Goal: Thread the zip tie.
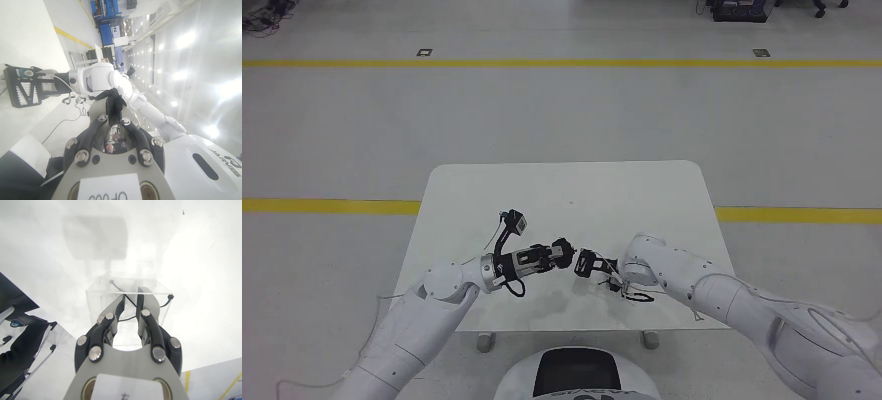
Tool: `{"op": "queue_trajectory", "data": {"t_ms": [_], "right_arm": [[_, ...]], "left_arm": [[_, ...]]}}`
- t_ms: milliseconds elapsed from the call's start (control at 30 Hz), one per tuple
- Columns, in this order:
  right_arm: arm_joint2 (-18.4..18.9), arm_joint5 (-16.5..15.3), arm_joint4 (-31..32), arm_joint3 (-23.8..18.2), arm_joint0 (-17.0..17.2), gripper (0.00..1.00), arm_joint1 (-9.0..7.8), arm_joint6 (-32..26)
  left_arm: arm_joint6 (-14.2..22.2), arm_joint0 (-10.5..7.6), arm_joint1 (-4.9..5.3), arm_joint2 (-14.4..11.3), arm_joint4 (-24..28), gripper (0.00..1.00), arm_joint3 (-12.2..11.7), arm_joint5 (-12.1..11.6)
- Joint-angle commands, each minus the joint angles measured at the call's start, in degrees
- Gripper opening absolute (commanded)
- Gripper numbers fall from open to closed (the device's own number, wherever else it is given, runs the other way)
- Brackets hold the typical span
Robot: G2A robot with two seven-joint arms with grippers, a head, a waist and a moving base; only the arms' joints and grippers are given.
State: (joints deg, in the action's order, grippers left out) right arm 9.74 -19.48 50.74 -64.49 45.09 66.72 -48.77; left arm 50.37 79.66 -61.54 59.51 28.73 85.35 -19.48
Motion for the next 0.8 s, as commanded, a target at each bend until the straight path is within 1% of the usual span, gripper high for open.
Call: {"op": "queue_trajectory", "data": {"t_ms": [0,67,233,400,533,767], "right_arm": [[0.0,0.0,-0.45,0.21,-0.06,0.08,0.02,-0.18],[0.0,0.0,-0.84,0.33,-0.15,0.0,0.05,-0.39],[0.0,0.0,-1.26,0.26,-0.28,0.0,0.06,-0.95],[0.0,0.0,-1.18,-1.29,-0.38,0.0,-0.31,-2.28],[0.0,0.0,-0.93,-3.54,-0.65,0.0,-1.22,-3.45],[0.0,0.0,0.54,-7.17,-0.77,0.0,-3.5,-3.65]], "left_arm": [[0.0,0.0,0.0,0.0,0.0,0.0,0.0,0.0],[0.0,0.0,0.0,0.0,0.0,0.0,0.0,0.0],[0.0,0.0,0.0,0.0,0.0,0.0,0.0,0.0],[0.0,0.0,0.0,0.0,0.0,0.0,0.0,0.0],[0.0,0.0,0.0,0.0,0.0,0.0,0.0,0.0],[0.0,0.0,0.0,0.0,0.0,0.0,0.0,0.0]]}}
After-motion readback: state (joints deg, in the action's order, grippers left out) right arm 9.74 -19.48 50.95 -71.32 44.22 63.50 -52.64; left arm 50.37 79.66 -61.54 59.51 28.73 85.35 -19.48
